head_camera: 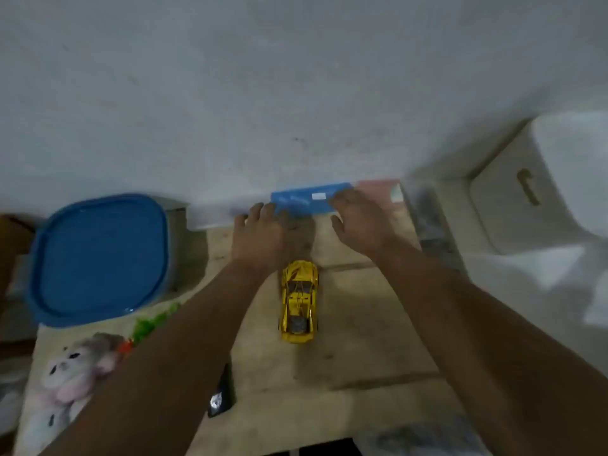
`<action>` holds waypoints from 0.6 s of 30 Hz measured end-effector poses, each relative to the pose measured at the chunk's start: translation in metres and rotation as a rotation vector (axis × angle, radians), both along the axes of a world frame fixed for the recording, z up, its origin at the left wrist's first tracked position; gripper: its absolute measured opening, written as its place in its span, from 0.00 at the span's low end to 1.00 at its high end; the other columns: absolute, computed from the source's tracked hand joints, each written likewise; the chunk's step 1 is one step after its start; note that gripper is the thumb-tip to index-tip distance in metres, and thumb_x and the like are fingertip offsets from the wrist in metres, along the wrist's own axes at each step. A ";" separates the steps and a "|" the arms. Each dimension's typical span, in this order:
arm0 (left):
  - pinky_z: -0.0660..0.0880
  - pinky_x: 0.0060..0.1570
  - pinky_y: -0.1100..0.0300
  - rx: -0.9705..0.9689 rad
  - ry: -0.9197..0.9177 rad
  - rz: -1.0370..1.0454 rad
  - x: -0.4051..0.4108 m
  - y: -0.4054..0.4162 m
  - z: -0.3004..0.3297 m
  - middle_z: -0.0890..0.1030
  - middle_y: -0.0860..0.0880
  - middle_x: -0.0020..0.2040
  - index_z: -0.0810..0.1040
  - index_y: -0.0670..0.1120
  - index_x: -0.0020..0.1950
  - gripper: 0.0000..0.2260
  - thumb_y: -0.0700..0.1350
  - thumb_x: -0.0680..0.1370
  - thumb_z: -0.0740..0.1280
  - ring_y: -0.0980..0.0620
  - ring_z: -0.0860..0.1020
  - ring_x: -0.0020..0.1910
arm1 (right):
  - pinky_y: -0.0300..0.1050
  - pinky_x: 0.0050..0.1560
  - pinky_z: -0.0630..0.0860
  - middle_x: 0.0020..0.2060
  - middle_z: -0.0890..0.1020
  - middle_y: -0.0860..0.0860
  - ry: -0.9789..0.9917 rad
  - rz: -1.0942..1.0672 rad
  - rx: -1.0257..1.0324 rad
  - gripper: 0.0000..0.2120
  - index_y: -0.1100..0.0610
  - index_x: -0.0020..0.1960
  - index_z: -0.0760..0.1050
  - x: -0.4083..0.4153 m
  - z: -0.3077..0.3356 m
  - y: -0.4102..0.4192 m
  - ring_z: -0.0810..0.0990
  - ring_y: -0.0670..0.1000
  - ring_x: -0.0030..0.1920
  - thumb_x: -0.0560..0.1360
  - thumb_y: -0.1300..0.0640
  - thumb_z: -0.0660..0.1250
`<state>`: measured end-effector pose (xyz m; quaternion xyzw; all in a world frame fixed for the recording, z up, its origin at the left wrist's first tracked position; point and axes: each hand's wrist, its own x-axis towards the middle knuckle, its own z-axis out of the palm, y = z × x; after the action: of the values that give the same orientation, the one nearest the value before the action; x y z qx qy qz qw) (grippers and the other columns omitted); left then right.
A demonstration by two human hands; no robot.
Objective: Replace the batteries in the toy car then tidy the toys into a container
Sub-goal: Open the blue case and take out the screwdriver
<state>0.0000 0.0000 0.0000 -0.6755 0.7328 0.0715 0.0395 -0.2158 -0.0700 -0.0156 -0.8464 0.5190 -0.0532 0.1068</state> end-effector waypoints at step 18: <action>0.71 0.60 0.42 -0.174 -0.039 0.039 0.015 -0.062 -0.042 0.78 0.42 0.66 0.79 0.46 0.70 0.23 0.52 0.76 0.72 0.37 0.76 0.63 | 0.53 0.40 0.76 0.54 0.77 0.56 0.300 0.117 -0.153 0.18 0.59 0.58 0.77 0.033 -0.027 -0.048 0.77 0.61 0.52 0.69 0.58 0.70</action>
<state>0.0147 -0.0618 -0.0416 -0.6917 0.7222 -0.0049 -0.0064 -0.1832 -0.1176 -0.0423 -0.8793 0.4733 0.0407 -0.0339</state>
